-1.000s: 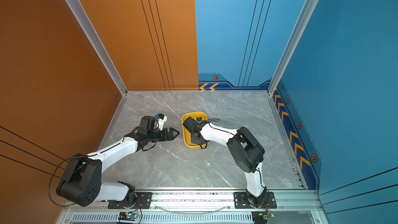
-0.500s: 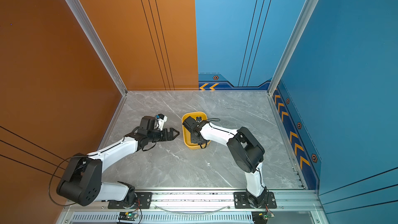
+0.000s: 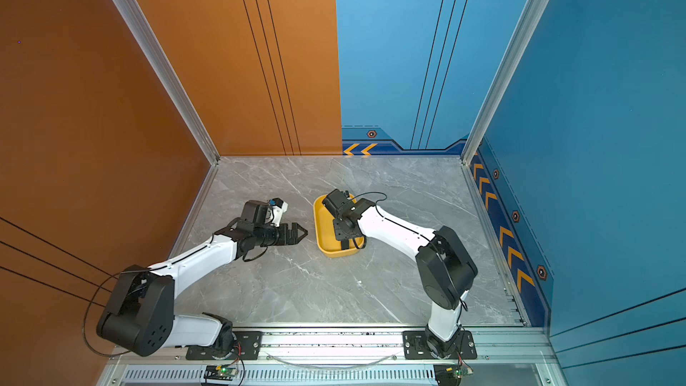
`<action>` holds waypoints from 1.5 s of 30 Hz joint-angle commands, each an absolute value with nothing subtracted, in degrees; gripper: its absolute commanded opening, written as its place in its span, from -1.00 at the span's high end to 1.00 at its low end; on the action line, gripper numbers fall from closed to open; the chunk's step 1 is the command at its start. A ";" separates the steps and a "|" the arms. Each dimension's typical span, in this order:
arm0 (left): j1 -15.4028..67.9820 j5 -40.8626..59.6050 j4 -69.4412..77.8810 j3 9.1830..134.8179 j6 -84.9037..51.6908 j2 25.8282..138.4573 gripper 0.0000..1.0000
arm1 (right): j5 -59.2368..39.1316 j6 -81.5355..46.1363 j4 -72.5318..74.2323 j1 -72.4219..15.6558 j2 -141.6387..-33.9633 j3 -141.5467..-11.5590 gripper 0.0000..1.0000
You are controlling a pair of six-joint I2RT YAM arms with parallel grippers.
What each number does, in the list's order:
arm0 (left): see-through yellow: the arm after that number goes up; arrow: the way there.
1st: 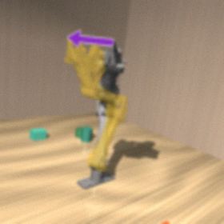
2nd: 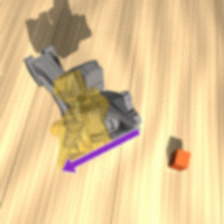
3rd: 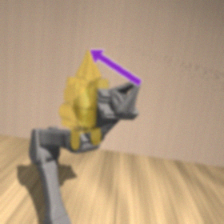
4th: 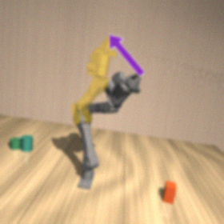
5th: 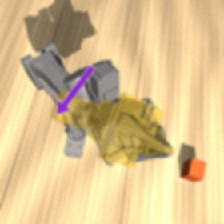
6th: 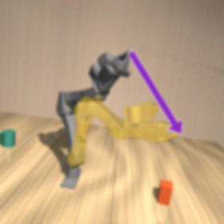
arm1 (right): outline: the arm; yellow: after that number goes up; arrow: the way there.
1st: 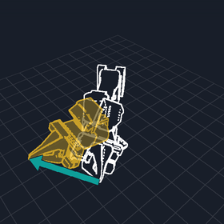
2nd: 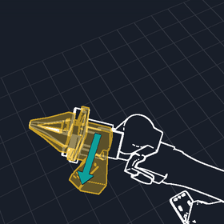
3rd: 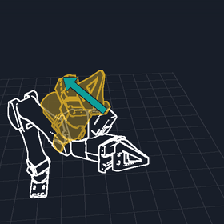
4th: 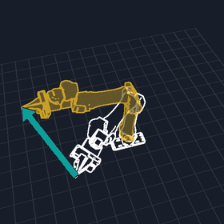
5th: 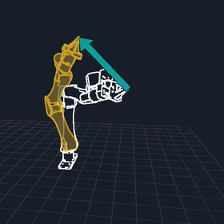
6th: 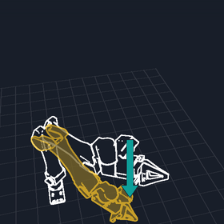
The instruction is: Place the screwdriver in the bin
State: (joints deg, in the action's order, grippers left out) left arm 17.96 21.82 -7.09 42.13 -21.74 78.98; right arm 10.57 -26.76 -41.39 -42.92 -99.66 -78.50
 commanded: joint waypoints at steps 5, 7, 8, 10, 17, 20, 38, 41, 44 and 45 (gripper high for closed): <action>17.49 16.45 -12.48 46.36 -15.21 76.19 -0.96 | 18.27 -4.91 -43.35 -40.61 -86.81 -71.63 -0.04; 17.08 15.14 -11.41 46.35 -13.21 75.50 -0.96 | 20.43 -1.52 -39.04 -38.30 -82.68 -66.97 -0.05; 16.69 14.64 -9.81 46.09 -12.31 75.26 -0.96 | 20.61 -0.45 -36.44 -37.10 -80.32 -64.27 -0.06; 15.79 13.63 -7.41 45.46 -10.74 74.85 -0.96 | 19.13 0.51 -31.78 -34.25 -76.03 -59.49 -0.07; 12.79 6.13 4.46 38.37 -4.96 70.20 -0.96 | 16.89 2.82 -6.14 -22.21 -60.60 -38.53 -0.21; 10.79 3.17 8.91 34.94 -3.50 67.03 -0.96 | 15.01 3.27 3.48 -18.32 -56.93 -31.70 -0.35; 1.15 -3.53 35.59 19.75 -0.04 69.46 -0.96 | 9.08 -3.84 28.27 -2.96 -62.50 -19.64 -0.37; 0.96 -2.84 38.77 19.89 -0.15 72.97 -0.96 | 8.53 -4.20 33.76 -2.63 -65.48 -18.41 -0.37; 0.55 -1.62 44.01 19.54 -0.65 77.01 -0.96 | 8.71 -4.07 37.80 -2.51 -69.71 -18.19 -0.37; 0.36 -0.90 45.42 19.75 -0.43 78.12 -0.96 | 8.80 -4.13 39.09 -2.55 -71.14 -18.11 -0.37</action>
